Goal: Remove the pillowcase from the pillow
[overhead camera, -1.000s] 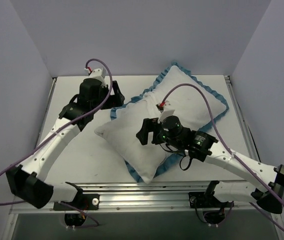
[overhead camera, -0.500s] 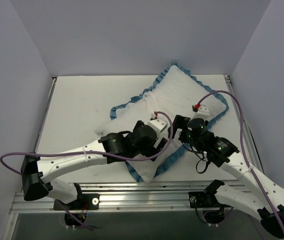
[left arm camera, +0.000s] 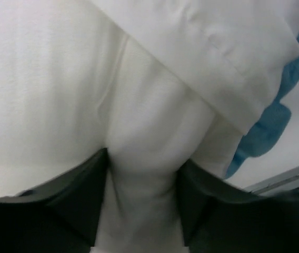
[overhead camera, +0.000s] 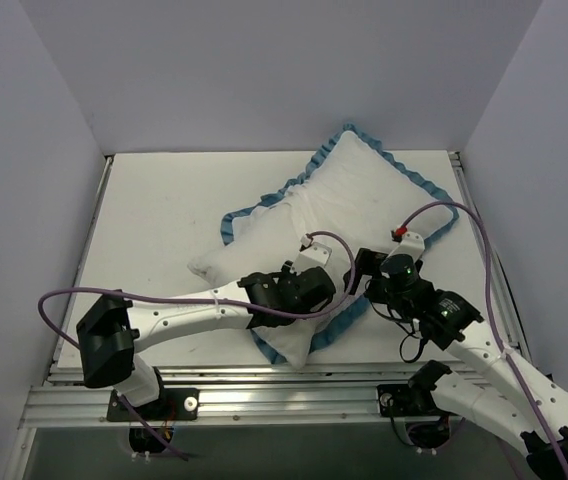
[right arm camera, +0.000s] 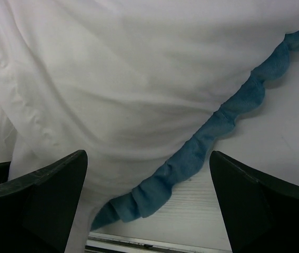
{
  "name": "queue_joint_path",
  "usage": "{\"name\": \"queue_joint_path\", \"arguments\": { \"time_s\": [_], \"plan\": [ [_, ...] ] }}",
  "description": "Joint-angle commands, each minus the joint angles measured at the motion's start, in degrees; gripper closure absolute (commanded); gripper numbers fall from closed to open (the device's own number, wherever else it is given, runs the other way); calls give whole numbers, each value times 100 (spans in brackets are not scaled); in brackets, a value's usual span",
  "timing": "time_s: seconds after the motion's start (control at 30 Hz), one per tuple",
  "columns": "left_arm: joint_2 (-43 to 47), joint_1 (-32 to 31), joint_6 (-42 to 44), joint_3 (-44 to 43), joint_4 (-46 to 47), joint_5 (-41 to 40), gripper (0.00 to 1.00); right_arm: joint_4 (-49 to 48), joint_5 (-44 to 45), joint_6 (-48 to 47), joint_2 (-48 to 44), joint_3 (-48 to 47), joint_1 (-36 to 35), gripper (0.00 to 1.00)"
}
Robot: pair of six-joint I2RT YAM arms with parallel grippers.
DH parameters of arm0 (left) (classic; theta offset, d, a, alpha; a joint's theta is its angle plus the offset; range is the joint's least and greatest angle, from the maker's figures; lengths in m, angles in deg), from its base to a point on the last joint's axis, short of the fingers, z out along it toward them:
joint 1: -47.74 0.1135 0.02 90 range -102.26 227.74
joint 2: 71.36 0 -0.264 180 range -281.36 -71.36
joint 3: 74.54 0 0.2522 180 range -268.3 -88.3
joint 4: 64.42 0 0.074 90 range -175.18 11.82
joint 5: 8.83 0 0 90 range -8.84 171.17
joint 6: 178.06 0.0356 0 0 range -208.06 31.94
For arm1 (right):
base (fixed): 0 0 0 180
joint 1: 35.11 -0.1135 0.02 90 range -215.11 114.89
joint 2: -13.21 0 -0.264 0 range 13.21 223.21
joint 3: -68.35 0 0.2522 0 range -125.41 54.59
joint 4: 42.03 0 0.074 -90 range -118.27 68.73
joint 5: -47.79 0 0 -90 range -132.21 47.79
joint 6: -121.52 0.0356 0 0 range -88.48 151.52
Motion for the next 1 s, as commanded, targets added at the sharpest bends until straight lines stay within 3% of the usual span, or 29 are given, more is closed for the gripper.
{"name": "queue_joint_path", "arguments": {
  "time_s": [0.0,0.07,0.1,0.37,0.8,0.9,0.97],
  "plan": [
    [138,409,-535,493,158,73,60,-67,-190,50,-50,164,38,5],
    [340,602,-456,616,473,231,82,-172,-375,-29,-41,287,38,7],
    [402,664,-377,617,519,336,97,-217,-498,-90,-24,331,47,7],
    [807,998,-60,134,519,574,98,-910,-2001,-469,608,648,-32,11],
    [807,1095,168,-631,308,786,98,-2089,-1467,-416,1821,639,-603,12],
    [842,1121,169,-605,256,821,98,-2151,-1159,-337,1998,613,-612,24],
    [903,1122,160,-552,194,812,98,-2186,-1000,-372,1998,578,-568,42]
  ]
}}
